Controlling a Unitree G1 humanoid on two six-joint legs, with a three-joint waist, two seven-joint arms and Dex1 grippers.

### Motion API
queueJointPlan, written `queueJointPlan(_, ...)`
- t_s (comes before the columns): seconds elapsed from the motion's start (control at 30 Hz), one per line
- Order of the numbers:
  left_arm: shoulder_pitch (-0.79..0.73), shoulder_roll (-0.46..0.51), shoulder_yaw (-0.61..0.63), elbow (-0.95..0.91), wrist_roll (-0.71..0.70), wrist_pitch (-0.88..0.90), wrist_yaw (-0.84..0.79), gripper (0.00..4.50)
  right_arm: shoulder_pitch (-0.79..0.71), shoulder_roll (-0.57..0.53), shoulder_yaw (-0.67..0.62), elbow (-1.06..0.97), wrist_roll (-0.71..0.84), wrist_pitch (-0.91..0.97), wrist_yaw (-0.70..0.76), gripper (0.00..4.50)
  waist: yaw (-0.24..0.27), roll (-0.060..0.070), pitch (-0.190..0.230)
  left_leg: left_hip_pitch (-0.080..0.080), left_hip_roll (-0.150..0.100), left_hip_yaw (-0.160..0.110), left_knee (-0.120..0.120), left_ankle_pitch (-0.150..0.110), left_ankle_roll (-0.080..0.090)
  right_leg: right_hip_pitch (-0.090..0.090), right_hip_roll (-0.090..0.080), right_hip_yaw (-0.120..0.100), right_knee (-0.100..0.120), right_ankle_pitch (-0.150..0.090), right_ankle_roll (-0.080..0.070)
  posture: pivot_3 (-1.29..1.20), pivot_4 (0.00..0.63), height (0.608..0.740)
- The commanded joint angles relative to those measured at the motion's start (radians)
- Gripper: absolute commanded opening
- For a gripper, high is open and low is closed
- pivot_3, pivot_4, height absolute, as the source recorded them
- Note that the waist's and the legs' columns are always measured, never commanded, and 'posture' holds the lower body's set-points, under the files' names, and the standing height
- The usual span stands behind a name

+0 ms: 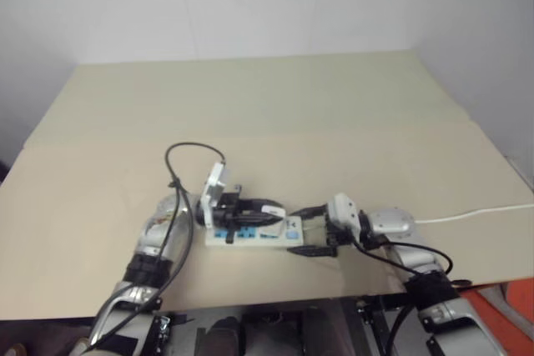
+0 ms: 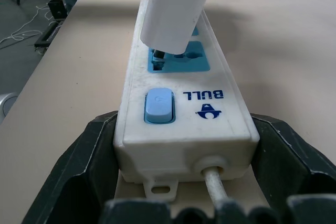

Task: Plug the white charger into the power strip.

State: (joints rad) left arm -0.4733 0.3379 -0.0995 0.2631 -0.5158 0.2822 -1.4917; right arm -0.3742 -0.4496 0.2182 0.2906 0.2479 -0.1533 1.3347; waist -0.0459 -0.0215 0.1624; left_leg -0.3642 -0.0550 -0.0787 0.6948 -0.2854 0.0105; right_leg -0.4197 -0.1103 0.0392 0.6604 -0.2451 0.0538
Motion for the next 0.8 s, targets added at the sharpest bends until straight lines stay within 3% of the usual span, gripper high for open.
queueJointPlan(0.03,-0.016,-0.008,-0.007,0.034,0.012,-0.032,-0.014,1.01,0.02,0.016,0.041,-0.006,-0.031,0.007,-0.01,3.42,0.0,0.0,0.0,0.001,0.0,0.0,0.0,0.0,0.0,0.001,0.0,0.0,0.0,0.0,0.0,0.0,0.15,0.74)
queueJointPlan(0.5,-0.023,0.004,-0.023,0.082,0.069,-0.131,-0.033,1.01,0.021,0.022,0.046,0.003,-0.035,-0.005,-0.025,3.42,-0.001,0.0,0.0,0.004,0.001,0.001,-0.001,0.0,0.0,0.002,0.002,0.002,0.0,0.0,-0.001,0.0,0.15,0.74)
queueJointPlan(0.8,0.076,0.019,0.01,0.027,0.044,-0.148,0.001,1.01,0.015,0.026,0.049,0.018,-0.036,-0.016,-0.018,3.42,-0.004,0.0,0.0,0.013,0.003,0.002,-0.005,0.0,0.0,0.013,0.004,0.002,-0.006,0.001,-0.001,0.0,0.15,0.74)
